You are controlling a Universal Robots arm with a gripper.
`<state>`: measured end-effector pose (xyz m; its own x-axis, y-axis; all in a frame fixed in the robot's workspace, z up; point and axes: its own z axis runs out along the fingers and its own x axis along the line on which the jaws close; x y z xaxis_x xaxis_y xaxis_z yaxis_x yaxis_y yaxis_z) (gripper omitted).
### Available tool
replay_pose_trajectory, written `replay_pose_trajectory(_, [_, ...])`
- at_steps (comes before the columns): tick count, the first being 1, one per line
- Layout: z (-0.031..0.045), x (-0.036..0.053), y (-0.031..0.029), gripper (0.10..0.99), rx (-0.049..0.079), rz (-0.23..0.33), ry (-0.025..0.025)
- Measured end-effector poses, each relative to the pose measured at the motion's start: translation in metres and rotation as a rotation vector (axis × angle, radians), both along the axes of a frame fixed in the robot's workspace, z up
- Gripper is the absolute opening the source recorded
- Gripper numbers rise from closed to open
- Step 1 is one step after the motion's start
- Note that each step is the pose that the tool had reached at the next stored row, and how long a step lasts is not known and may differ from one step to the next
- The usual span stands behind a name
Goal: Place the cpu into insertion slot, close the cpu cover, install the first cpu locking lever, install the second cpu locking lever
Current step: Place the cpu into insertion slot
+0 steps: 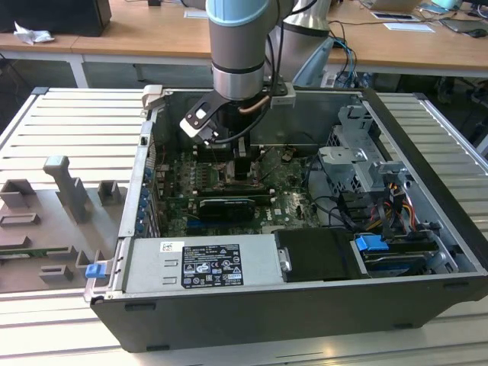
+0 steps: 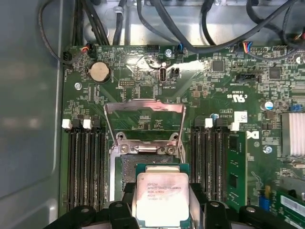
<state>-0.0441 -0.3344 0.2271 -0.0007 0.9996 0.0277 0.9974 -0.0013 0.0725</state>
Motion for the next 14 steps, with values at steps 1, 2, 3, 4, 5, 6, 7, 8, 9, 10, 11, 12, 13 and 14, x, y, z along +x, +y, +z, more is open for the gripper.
replay_pose_trajectory(1, [-0.0009, 0.0, 0.0001, 0.529, 0.0, 0.0, 0.0003])
replay_pose_trajectory(2, [-0.0021, -0.0001, 0.0003, 0.529, 0.0, 0.0, 0.0006])
replay_pose_trajectory(3, [-0.0031, -0.0001, 0.0005, 0.529, 0.0, 0.0, 0.0008])
replay_pose_trajectory(4, [-0.0047, -0.0001, 0.001, 0.529, 0.0, 0.0, 0.0015])
replay_pose_trajectory(5, [-0.0055, -0.0001, 0.0019, 0.529, 0.0, -0.001, 0.0019])
replay_pose_trajectory(6, [-0.0067, -0.0001, 0.0027, 0.529, 0.0, -0.004, 0.0022])
replay_pose_trajectory(7, [-0.008, -0.0001, 0.0032, 0.529, 0.0, -0.004, 0.003])
replay_pose_trajectory(8, [-0.0092, -0.0001, 0.004, 0.529, 0.0, -0.004, 0.0039])
replay_pose_trajectory(9, [-0.01, -0.0001, 0.0044, 0.529, 0.0, -0.004, 0.0041])
replay_pose_trajectory(10, [-0.0112, -0.0001, 0.005, 0.529, 0.0, -0.004, 0.0043])
replay_pose_trajectory(11, [-0.0123, -0.0001, 0.0058, 0.529, 0.0, -0.004, 0.0046])
replay_pose_trajectory(12, [-0.0132, -0.0001, 0.0067, 0.529, -0.001, -0.004, 0.0051])
replay_pose_trajectory(13, [-0.015, -0.0001, 0.0082, 0.529, -0.001, -0.004, 0.006])
replay_pose_trajectory(14, [-0.0164, -0.0001, 0.0095, 0.529, -0.002, -0.004, 0.0072])
